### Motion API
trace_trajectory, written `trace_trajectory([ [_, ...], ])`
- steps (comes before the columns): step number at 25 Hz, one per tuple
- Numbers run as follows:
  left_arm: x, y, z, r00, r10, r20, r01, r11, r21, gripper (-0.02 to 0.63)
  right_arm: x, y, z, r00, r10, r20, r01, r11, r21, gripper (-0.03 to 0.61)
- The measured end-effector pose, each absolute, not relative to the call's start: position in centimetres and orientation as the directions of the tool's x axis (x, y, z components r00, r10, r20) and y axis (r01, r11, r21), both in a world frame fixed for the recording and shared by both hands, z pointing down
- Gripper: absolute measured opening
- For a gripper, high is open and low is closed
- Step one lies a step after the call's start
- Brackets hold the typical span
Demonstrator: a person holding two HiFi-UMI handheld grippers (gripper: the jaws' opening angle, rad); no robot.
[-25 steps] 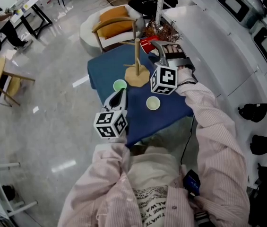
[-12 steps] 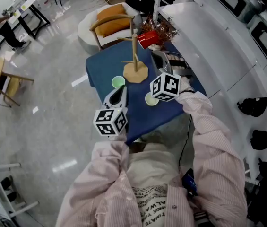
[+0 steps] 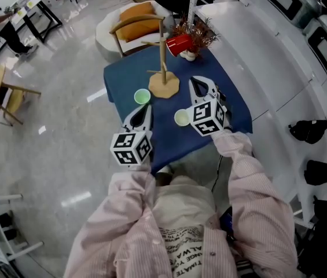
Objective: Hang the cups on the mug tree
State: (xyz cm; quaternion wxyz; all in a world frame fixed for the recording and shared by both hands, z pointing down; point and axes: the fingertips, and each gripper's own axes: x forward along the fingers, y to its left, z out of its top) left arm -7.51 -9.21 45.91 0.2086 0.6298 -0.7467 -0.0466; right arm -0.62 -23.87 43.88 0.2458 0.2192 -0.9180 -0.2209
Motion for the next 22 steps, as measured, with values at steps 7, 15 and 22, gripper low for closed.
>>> trace_trajectory([
  [7, -6.1, -8.6, 46.8, -0.144, -0.948, 0.284, -0.911, 0.239, 0.336, -0.002, 2.8, -22.3, 47.3, -0.815, -0.44, 0.378, -0.357, 0.894, 0.272, -0.002],
  [15, -3.0, -7.7, 48.2, -0.158, -0.934, 0.321, -0.894, 0.273, 0.354, -0.002, 5.9, -19.7, 51.2, -0.823, -0.387, 0.416, -0.374, 0.92, 0.116, 0.0],
  [22, -0.3, -6.4, 49.7, -0.161, -0.919, 0.361, -0.885, 0.296, 0.359, -0.002, 7.8, -17.1, 55.1, -0.844, -0.322, 0.429, -0.384, 0.921, -0.065, 0.207],
])
